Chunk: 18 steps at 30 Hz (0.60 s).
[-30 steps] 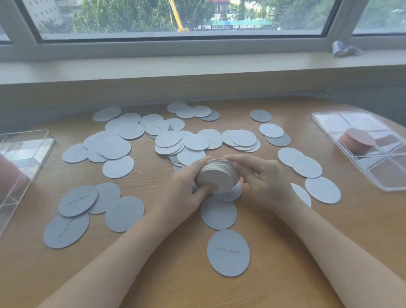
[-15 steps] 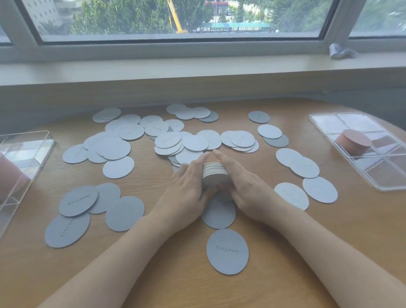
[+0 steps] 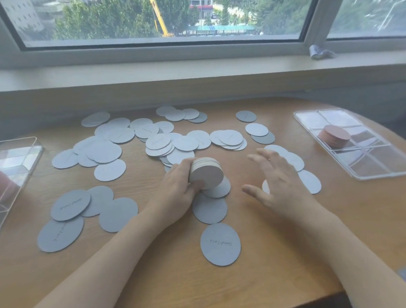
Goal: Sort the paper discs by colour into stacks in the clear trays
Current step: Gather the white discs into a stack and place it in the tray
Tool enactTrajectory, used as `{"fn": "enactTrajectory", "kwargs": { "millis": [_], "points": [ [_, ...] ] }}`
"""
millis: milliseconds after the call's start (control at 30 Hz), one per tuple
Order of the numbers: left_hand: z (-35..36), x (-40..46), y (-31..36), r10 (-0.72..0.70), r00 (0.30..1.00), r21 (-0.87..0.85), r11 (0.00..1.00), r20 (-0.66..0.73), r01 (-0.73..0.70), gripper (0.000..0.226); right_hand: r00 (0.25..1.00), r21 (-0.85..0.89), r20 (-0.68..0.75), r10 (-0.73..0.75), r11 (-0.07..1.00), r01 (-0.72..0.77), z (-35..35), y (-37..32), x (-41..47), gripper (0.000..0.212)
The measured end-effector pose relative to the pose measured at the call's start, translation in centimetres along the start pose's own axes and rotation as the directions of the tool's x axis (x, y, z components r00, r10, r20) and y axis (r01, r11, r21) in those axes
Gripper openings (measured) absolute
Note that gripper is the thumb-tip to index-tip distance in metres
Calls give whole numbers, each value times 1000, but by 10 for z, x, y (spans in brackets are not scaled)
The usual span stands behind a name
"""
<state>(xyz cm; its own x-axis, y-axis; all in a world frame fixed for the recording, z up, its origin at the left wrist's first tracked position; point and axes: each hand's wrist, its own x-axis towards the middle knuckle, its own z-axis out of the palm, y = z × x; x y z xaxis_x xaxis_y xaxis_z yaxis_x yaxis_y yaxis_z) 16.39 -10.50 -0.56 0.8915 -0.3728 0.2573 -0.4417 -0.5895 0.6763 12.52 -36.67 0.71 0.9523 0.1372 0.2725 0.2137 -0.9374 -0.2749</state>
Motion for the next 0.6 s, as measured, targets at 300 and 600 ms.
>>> {"fn": "enactTrajectory", "kwargs": {
  "millis": [300, 600],
  "points": [
    [0, 0, 2, 1, 1000, -4, 1000, 13, -1, 39, 882, -185, 164, 442, 892, -413, -13, 27, -53, 101],
    [-2, -4, 7, -11, 1000, 13, 1000, 10, 11, 39, 992, -286, 60, 115, 954, -93, -12, 14, -45, 52]
  ]
}}
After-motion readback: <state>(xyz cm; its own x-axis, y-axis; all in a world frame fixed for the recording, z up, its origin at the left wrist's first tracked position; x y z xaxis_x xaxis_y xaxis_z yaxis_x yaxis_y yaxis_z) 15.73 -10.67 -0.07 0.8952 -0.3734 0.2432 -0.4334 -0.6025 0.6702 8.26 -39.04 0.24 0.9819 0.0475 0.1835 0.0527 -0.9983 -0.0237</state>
